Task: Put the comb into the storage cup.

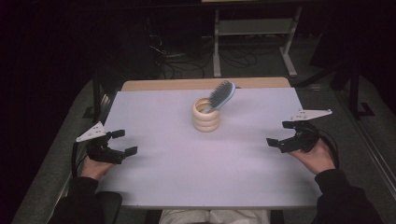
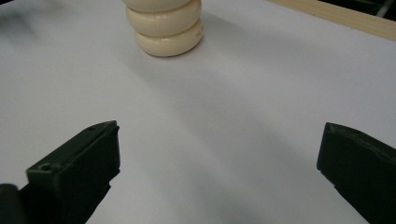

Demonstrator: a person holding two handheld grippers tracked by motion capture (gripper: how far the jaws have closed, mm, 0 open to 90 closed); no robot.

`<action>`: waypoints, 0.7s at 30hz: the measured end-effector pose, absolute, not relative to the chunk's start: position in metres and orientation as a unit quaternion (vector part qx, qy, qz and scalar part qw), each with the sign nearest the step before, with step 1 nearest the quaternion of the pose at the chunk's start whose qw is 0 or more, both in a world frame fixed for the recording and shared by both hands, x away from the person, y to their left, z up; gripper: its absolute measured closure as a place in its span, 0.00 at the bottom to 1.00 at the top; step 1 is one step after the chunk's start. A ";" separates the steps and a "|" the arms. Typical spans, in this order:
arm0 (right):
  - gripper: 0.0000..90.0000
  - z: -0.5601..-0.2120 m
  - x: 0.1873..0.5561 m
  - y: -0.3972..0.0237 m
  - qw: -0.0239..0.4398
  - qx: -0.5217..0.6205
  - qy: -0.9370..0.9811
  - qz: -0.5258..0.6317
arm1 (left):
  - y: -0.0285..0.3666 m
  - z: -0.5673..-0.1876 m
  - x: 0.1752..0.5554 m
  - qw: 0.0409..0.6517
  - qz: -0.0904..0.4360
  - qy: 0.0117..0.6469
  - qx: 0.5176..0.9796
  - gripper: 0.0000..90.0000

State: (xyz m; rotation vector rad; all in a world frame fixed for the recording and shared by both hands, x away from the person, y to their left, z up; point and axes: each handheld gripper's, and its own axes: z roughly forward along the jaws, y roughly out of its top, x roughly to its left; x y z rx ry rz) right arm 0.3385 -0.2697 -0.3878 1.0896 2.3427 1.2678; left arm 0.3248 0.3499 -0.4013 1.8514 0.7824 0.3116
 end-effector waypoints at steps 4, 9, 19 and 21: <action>0.00 -0.393 0.331 -0.271 0.136 0.373 0.807 0.437 | 0.350 -0.401 0.325 0.526 0.130 0.327 0.774 0.00; 0.00 -0.400 0.322 -0.273 0.142 0.369 0.806 0.440 | 0.350 -0.401 0.325 0.526 0.131 0.328 0.774 0.00; 0.00 -0.411 0.311 -0.275 0.158 0.370 0.802 0.442 | 0.351 -0.401 0.325 0.527 0.131 0.327 0.773 0.00; 0.00 -0.414 0.310 -0.279 0.157 0.377 0.799 0.442 | 0.351 -0.401 0.325 0.529 0.130 0.327 0.773 0.00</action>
